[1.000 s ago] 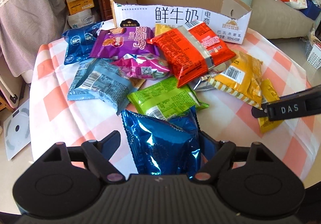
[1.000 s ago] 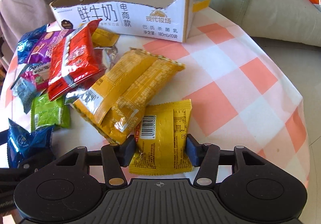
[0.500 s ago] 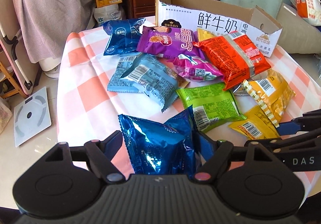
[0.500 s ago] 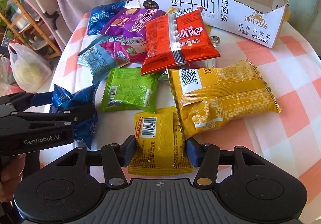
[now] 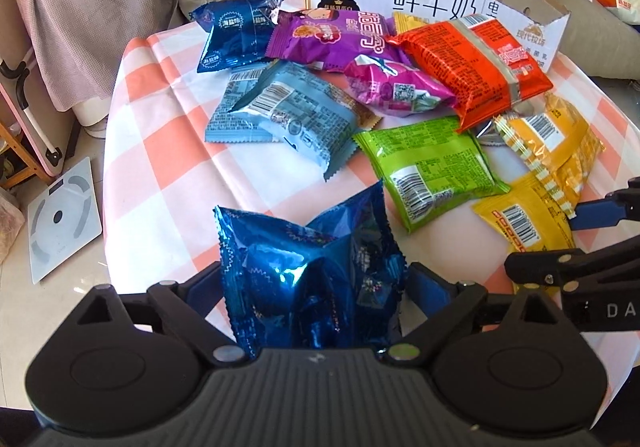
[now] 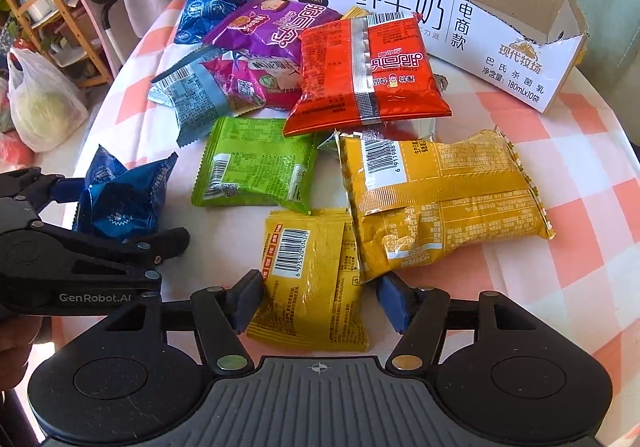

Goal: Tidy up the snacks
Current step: 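Lift the blue foil packet with the left tool while the right tool lifts the yellow packet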

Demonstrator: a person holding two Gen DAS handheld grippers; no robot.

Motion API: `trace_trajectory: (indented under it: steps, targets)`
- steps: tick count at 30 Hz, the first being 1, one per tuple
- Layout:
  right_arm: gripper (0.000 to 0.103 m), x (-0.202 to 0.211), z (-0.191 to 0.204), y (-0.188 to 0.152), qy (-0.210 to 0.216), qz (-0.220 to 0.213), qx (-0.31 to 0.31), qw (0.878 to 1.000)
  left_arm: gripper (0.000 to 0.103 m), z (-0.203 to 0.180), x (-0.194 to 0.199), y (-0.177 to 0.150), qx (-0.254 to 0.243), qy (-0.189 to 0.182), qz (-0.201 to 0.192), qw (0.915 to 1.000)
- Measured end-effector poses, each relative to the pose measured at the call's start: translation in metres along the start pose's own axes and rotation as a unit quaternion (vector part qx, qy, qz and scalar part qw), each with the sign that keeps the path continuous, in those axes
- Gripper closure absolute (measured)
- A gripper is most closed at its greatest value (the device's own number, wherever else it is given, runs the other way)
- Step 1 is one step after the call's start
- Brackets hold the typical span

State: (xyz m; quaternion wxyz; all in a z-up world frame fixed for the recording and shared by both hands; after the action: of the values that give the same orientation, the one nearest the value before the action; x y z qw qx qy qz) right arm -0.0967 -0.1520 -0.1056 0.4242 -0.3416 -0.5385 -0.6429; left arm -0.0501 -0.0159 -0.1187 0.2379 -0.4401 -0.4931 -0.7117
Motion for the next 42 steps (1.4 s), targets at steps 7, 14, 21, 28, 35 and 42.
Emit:
trace_trajectory:
  steps: [7, 14, 21, 28, 35, 42]
  targets:
    - [0.040, -0.003, 0.002, 0.001, -0.007, 0.002, 0.009, 1.000, 0.000, 0.007, -0.005, -0.002, 0.012, -0.003, 0.011, 0.9999]
    - [0.040, -0.003, 0.003, -0.001, -0.014, 0.004, 0.017, 1.000, 0.000, 0.007, -0.004, -0.004, 0.009, -0.004, 0.009, 0.9999]
    - [0.044, -0.004, 0.006, -0.002, -0.021, 0.004, 0.034, 0.999, 0.004, 0.008, -0.001, -0.006, 0.018, -0.001, 0.006, 0.9998]
    - [0.053, 0.002, 0.010, -0.002, 0.001, 0.000, 0.032, 0.999, 0.034, 0.001, 0.012, -0.004, 0.004, -0.012, -0.022, 0.9997]
    - [0.054, 0.020, 0.020, 0.006, 0.029, -0.027, 0.034, 0.999, 0.036, -0.002, 0.034, 0.006, -0.006, -0.017, -0.058, 0.9981]
    - [0.054, 0.041, 0.030, 0.018, 0.056, -0.068, 0.036, 0.995, 0.036, 0.002, 0.053, 0.020, 0.008, -0.023, -0.086, 0.9960]
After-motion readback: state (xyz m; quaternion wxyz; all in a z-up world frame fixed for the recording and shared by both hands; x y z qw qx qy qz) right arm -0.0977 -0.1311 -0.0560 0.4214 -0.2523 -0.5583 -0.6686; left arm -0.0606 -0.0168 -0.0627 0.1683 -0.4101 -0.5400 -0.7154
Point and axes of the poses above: each gripper's, at about its wrist camera, not at the fingertips, and x roughly against the way its jaws point, z to its left, y to its top, the point moved 10 cm from there along -x, roughly the way its jaws point, and after that the axes turned 7 degrees about y, right-handed, at the moved point
